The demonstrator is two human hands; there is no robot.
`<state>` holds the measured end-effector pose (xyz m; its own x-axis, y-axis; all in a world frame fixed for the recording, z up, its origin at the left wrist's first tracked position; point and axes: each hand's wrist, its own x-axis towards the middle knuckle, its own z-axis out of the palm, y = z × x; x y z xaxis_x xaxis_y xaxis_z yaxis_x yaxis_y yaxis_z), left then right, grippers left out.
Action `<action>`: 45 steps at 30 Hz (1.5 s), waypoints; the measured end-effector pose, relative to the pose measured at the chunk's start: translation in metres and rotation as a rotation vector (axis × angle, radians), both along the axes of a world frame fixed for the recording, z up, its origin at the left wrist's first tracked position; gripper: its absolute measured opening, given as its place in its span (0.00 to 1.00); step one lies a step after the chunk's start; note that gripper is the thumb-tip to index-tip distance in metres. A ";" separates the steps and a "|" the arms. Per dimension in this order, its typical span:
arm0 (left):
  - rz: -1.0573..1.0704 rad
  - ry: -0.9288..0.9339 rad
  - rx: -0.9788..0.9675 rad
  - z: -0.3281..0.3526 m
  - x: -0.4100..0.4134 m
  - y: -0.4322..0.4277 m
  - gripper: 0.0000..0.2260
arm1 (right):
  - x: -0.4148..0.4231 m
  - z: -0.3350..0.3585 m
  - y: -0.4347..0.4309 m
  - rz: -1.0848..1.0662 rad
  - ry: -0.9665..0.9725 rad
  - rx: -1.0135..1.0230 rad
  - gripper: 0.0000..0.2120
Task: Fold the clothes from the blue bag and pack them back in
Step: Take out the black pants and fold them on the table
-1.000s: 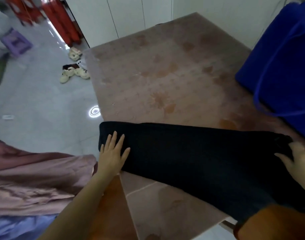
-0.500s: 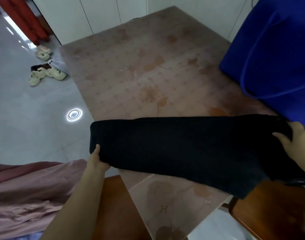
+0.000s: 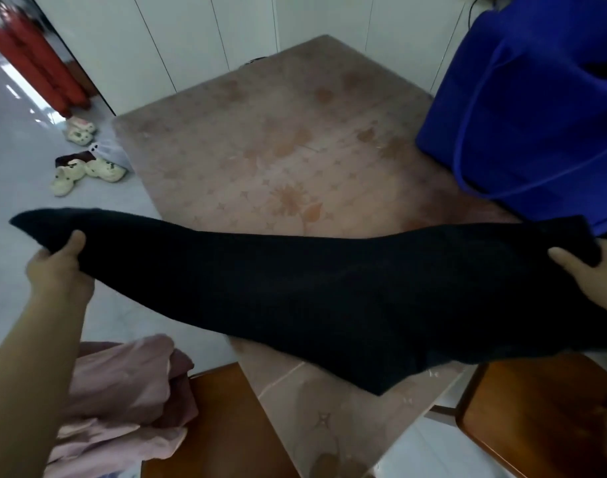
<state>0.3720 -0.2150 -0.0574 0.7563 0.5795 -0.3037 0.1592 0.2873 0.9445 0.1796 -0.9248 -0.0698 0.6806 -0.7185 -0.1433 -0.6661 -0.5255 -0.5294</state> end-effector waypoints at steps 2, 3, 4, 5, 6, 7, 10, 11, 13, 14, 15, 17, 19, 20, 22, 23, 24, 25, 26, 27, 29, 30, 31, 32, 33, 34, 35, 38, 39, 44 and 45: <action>-0.056 -0.019 0.086 0.015 -0.001 -0.023 0.17 | 0.005 0.014 0.034 0.009 0.028 0.007 0.43; -0.087 -0.035 0.115 0.016 -0.003 -0.035 0.18 | 0.006 0.015 0.045 -0.003 0.047 0.013 0.37; -0.111 -0.046 0.129 0.013 -0.004 -0.044 0.18 | 0.008 0.012 0.045 -0.016 0.035 0.011 0.33; -0.151 -0.051 0.140 0.010 -0.004 -0.050 0.18 | 0.009 0.014 0.050 -0.015 0.043 0.019 0.31; -0.177 -0.056 0.149 0.011 -0.006 -0.057 0.18 | 0.011 0.013 0.051 -0.028 0.036 0.034 0.30; -0.211 -0.066 0.180 0.011 -0.008 -0.063 0.18 | 0.010 0.013 0.051 -0.027 0.024 0.059 0.30; -0.303 -0.119 0.359 0.017 -0.018 -0.084 0.17 | 0.003 0.010 0.048 -0.006 -0.009 0.095 0.29; -0.353 -0.140 0.433 0.021 -0.024 -0.095 0.16 | 0.002 0.010 0.049 0.013 -0.023 0.102 0.28; -0.469 -0.150 0.645 0.023 -0.039 -0.120 0.16 | -0.001 0.009 0.052 0.049 -0.057 0.100 0.29; -0.522 -0.146 0.753 0.021 -0.048 -0.132 0.16 | -0.003 0.007 0.054 0.069 -0.060 0.100 0.31; -0.583 -0.163 0.841 0.016 -0.059 -0.146 0.17 | -0.004 0.005 0.056 0.081 -0.055 0.099 0.33; -0.787 -0.266 0.967 -0.001 -0.081 -0.170 0.23 | -0.005 0.001 0.058 0.077 -0.049 0.112 0.35; -1.119 -0.284 1.155 -0.028 -0.100 -0.190 0.28 | -0.006 -0.003 0.058 0.048 -0.053 0.131 0.35; -1.277 -0.236 1.301 -0.043 -0.108 -0.199 0.28 | -0.007 -0.004 0.058 0.036 -0.052 0.137 0.35; -1.430 -0.122 1.559 -0.071 -0.121 -0.209 0.26 | -0.008 -0.007 0.056 0.030 -0.037 0.137 0.35; -1.440 -0.091 1.609 -0.078 -0.124 -0.212 0.27 | -0.009 -0.008 0.055 0.032 -0.030 0.134 0.34; -1.436 -0.070 1.624 -0.081 -0.123 -0.213 0.31 | -0.009 -0.010 0.054 0.032 -0.025 0.135 0.34; -1.444 -0.060 1.644 -0.083 -0.120 -0.216 0.33 | -0.010 -0.010 0.053 0.032 -0.018 0.136 0.35; -1.455 -0.063 1.673 -0.082 -0.118 -0.219 0.35 | -0.010 -0.011 0.053 0.037 -0.008 0.137 0.35; -1.464 -0.066 1.694 -0.081 -0.116 -0.222 0.35 | -0.011 -0.012 0.052 0.042 0.005 0.138 0.36; -1.496 -0.045 1.714 -0.077 -0.114 -0.230 0.35 | -0.012 -0.013 0.051 0.040 0.027 0.148 0.37; -1.509 -0.034 1.724 -0.076 -0.113 -0.233 0.34 | -0.013 -0.013 0.051 0.042 0.032 0.153 0.37; -1.512 -0.036 1.731 -0.075 -0.112 -0.234 0.34 | -0.014 -0.013 0.051 0.046 0.037 0.152 0.37; -1.512 -0.044 1.728 -0.075 -0.113 -0.235 0.34 | -0.014 -0.013 0.051 0.050 0.039 0.146 0.37; -1.516 -0.054 1.711 -0.074 -0.114 -0.236 0.33 | -0.014 -0.012 0.052 0.051 0.043 0.140 0.37; -1.521 -0.063 1.683 -0.073 -0.114 -0.239 0.33 | -0.014 -0.011 0.052 0.051 0.042 0.137 0.37; -1.524 -0.063 1.652 -0.073 -0.115 -0.242 0.33 | -0.014 -0.010 0.052 0.051 0.042 0.140 0.37; -1.519 -0.021 1.602 -0.072 -0.116 -0.257 0.32 | -0.018 -0.006 0.051 0.050 0.053 0.184 0.39; -1.514 0.000 1.591 -0.073 -0.117 -0.261 0.33 | -0.021 -0.004 0.051 0.068 0.071 0.197 0.40; -1.460 0.014 1.433 -0.067 -0.119 -0.272 0.31 | -0.016 0.024 0.067 0.138 -0.025 0.211 0.42; -1.421 -0.018 1.345 -0.063 -0.119 -0.277 0.29 | -0.010 0.034 0.075 0.136 -0.061 0.216 0.41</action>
